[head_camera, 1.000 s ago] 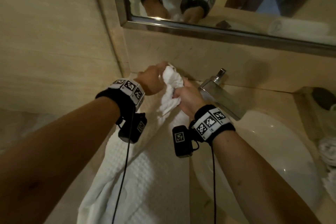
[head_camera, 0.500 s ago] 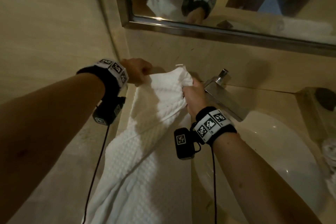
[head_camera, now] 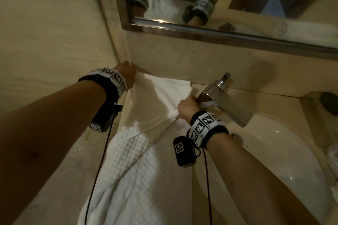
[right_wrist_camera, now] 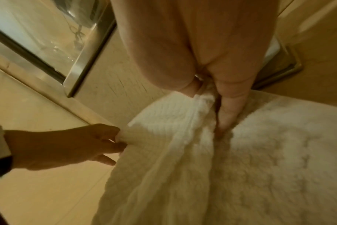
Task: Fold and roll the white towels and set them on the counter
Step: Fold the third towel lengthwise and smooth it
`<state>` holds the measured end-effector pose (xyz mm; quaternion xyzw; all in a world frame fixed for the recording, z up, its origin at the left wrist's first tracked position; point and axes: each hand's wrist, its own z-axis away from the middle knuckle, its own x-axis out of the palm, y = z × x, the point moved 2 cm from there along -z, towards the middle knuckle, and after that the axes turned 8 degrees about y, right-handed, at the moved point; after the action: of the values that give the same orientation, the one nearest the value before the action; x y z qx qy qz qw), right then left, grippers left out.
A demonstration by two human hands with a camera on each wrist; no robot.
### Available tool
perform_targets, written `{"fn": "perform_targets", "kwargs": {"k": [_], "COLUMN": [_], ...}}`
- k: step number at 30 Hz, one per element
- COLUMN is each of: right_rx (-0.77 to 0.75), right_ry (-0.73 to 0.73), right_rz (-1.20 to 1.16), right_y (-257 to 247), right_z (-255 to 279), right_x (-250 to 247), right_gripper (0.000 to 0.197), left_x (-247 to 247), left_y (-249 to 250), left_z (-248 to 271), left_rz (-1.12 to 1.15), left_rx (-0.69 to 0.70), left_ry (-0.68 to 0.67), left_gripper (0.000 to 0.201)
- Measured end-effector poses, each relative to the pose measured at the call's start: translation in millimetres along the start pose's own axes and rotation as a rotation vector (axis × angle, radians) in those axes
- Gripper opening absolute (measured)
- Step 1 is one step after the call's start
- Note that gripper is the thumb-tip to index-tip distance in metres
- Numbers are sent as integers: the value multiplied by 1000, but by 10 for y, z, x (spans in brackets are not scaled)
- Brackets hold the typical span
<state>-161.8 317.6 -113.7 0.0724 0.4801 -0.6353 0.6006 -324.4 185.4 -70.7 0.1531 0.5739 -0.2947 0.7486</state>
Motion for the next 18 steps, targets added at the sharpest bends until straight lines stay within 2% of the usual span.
{"fn": "perform_targets", "kwargs": {"k": [1, 2, 4, 7, 8, 9, 11, 12, 15, 17, 18], "right_rx": [-184, -259, -302, -221, -186, -73, -6, -27, -81, -25, 53], "right_ry": [34, 42, 40, 122, 142, 160, 229, 248, 218, 200, 207], "right_rz": [321, 499, 561, 452, 312, 95, -72, -110, -7, 24, -29], "right_y": [-4, -34, -59, -103, -99, -115, -138, -165, -289, -360, -345], "right_z": [36, 65, 1, 18, 54, 42, 18, 13, -53, -169, -211], "right_x": [32, 13, 4, -16, -4, -1, 13, 11, -17, -19, -30], "right_gripper": [33, 32, 32, 35, 36, 37, 44, 46, 53, 61, 66], "left_x": [4, 5, 2, 54, 78, 80, 56, 63, 93, 133, 155], "left_y": [-1, 6, 22, 31, 32, 36, 41, 27, -1, -28, -24], "left_z": [-2, -14, -19, -21, -36, -33, -26, -39, -58, -103, -119], "left_rz": [27, 42, 43, 52, 71, 110, 190, 209, 268, 286, 312], "left_rx": [-11, -30, -73, -132, -145, -151, -175, -196, -238, -226, -216], "left_ry": [17, 27, 41, 42, 48, 58, 71, 66, 53, 54, 47], "left_gripper": [45, 42, 40, 39, 38, 37, 36, 37, 38, 37, 37]}}
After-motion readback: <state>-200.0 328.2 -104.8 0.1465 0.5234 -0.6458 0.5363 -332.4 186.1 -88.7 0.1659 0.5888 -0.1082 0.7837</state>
